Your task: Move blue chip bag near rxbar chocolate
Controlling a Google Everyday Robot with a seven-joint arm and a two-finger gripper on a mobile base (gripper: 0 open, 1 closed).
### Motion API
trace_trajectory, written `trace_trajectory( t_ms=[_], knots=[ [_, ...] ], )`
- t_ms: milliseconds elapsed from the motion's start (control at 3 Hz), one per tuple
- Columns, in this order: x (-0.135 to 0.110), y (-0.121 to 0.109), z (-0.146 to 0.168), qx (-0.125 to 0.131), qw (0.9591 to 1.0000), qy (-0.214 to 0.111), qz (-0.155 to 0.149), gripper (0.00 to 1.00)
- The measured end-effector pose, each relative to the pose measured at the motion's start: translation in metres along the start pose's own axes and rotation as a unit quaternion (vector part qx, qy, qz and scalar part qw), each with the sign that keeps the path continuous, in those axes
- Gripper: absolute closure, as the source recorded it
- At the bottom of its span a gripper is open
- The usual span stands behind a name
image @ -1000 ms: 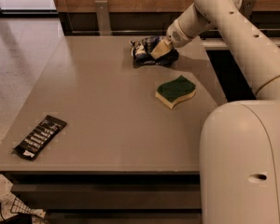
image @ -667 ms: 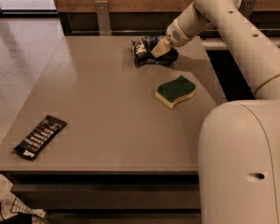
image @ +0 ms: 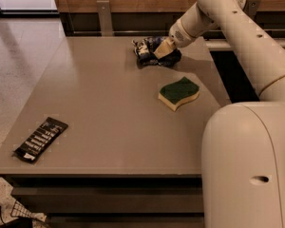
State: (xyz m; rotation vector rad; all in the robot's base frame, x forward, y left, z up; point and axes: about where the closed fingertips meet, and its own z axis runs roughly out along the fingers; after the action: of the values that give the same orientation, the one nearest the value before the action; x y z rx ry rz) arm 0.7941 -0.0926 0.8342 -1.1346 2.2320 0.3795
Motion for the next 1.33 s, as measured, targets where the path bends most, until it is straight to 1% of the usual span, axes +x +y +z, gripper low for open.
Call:
trace_trajectory(
  t_ms=[667,1000,1333],
  knots=[
    [-0.001,0.001,-0.002,0.002,1.0000,0.000,-0.001,1.00],
    [-0.007,0.007,-0.021,0.019,0.9997,-0.004,-0.014,1.00],
    [-0.019,0.030,-0.066,0.060,0.9971,-0.014,-0.043,1.00]
  ],
)
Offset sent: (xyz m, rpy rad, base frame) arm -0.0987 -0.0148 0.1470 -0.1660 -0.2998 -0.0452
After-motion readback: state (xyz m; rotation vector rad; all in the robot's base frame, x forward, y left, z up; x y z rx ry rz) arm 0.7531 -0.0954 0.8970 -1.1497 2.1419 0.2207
